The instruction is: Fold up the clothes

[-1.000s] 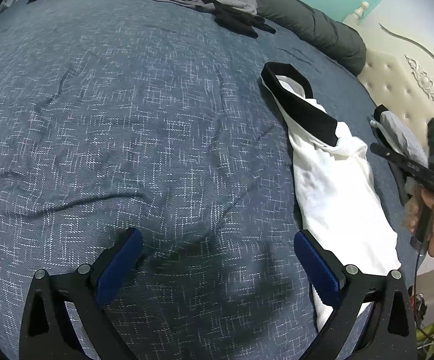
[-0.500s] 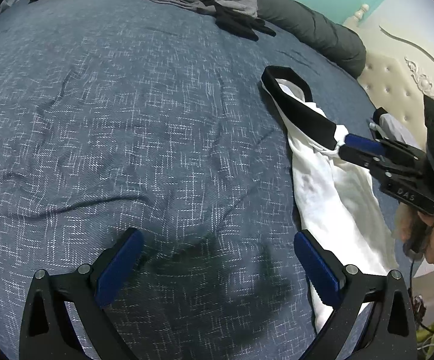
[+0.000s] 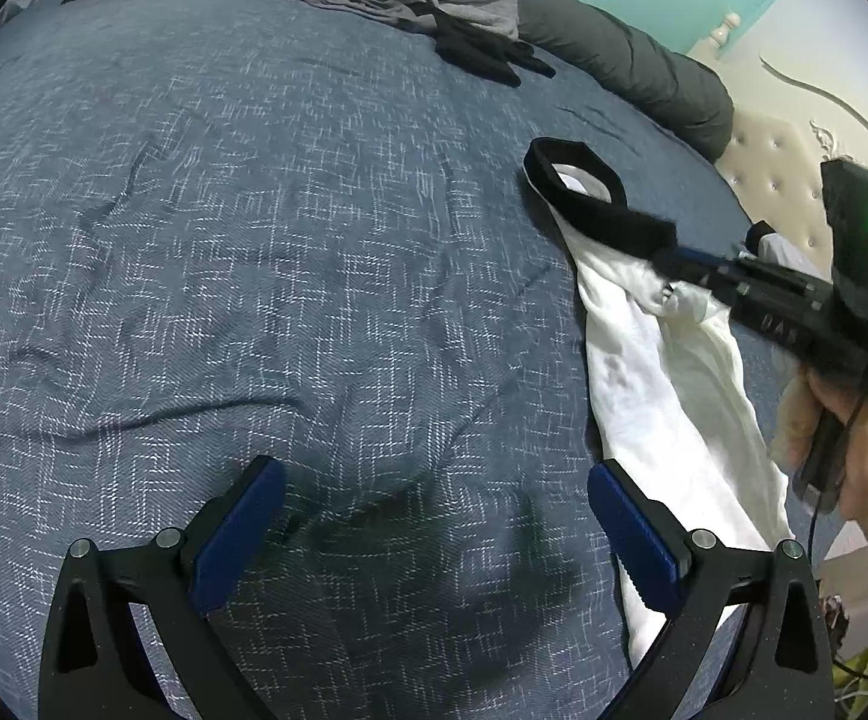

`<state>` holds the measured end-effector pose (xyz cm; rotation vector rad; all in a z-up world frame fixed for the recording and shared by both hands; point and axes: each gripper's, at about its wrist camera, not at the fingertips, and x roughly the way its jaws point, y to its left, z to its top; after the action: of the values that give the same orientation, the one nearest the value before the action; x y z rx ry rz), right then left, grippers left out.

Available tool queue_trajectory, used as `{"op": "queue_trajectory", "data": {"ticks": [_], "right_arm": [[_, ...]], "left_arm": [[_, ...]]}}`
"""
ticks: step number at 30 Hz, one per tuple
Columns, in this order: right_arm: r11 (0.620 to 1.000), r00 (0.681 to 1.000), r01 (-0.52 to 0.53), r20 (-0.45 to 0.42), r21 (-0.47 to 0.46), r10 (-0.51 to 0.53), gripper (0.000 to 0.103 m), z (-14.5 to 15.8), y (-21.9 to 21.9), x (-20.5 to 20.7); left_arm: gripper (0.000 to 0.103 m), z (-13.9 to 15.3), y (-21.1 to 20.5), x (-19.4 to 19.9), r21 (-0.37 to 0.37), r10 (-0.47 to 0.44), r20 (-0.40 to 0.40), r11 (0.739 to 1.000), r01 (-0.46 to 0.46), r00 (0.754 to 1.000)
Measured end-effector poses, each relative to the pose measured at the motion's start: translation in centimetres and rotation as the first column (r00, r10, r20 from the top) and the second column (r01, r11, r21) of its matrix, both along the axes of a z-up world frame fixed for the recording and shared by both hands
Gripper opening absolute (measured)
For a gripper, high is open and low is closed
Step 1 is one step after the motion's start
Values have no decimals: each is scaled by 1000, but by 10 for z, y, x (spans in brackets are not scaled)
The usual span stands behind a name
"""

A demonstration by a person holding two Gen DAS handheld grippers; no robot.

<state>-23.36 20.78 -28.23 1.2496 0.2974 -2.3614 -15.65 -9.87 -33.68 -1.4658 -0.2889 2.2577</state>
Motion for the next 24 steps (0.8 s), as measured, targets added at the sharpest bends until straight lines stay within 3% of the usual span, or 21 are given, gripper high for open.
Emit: {"op": "queue_trajectory", "data": {"ticks": [7,13,17,21,24], "right_arm": [[968,990,137,52,-210,-129,9,26,45,-46],[956,974,214,117,-200,-194,9,18,59,-91],[955,951,270,188,-125,-244,9,-7,60,-112],[957,936,280,247,-82,-253,10,-28,56,-116],[956,942,280,216,-83,-257,12,-24,54,-109]], "left_arm": [[103,0,1,-1,3,2,0,1000,-2,1000],[103,0,-4,0,6,10,1,1000,-10,1000],[103,-2,-4,-2,10,13,5,1000,-13,1000],[103,-2,-1,-4,12,4,7,1000,-4,1000],[103,-1,1,-5,14,0,8,1000,0,1000]]}}
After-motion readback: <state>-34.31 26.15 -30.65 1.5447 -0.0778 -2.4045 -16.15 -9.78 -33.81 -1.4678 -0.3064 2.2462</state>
